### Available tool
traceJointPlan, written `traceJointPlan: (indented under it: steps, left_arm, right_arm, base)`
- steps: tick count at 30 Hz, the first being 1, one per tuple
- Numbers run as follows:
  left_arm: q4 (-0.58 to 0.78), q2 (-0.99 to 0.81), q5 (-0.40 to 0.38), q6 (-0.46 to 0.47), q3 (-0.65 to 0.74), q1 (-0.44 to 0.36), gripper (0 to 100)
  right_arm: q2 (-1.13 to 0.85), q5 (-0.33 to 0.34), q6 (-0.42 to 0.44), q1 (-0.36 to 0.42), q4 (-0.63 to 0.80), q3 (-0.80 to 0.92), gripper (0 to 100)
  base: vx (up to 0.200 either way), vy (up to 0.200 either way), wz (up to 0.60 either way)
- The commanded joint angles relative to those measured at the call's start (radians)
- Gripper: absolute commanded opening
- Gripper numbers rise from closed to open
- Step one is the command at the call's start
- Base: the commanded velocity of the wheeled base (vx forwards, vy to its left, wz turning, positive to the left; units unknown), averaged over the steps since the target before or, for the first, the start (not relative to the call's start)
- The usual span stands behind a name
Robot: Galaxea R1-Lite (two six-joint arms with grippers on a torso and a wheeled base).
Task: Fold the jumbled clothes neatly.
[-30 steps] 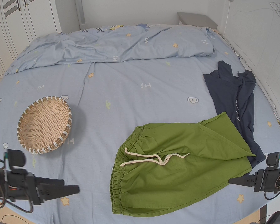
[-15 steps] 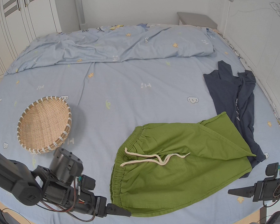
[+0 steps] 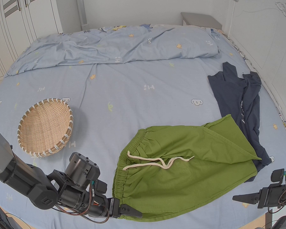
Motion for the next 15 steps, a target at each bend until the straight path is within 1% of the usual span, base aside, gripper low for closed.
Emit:
traceJointPlan:
  steps: [1, 2, 3, 15]
  left_arm:
    - [-0.017, 0.016, 0.013, -0.007, -0.011, -0.001, 100]
    - [-0.017, 0.016, 0.013, -0.007, -0.011, -0.001, 100]
    - [-0.023, 0.022, 0.014, -0.007, -0.012, 0.001, 0]
    - [-0.037, 0.045, 0.016, -0.004, -0.006, 0.002, 0]
  right_arm:
    - [0.007, 0.000, 0.001, -0.001, -0.012, 0.009, 100]
    - [0.007, 0.001, 0.001, -0.001, -0.012, 0.009, 100]
    - [0.012, 0.000, 0.001, -0.001, -0.012, 0.009, 100]
    - [0.017, 0.000, 0.001, -0.003, -0.012, 0.010, 100]
  base:
    - [0.000, 0.000, 0.00]
    - [0.000, 0.000, 0.00]
    - [0.000, 0.000, 0.00]
    - [0.000, 0.000, 0.00]
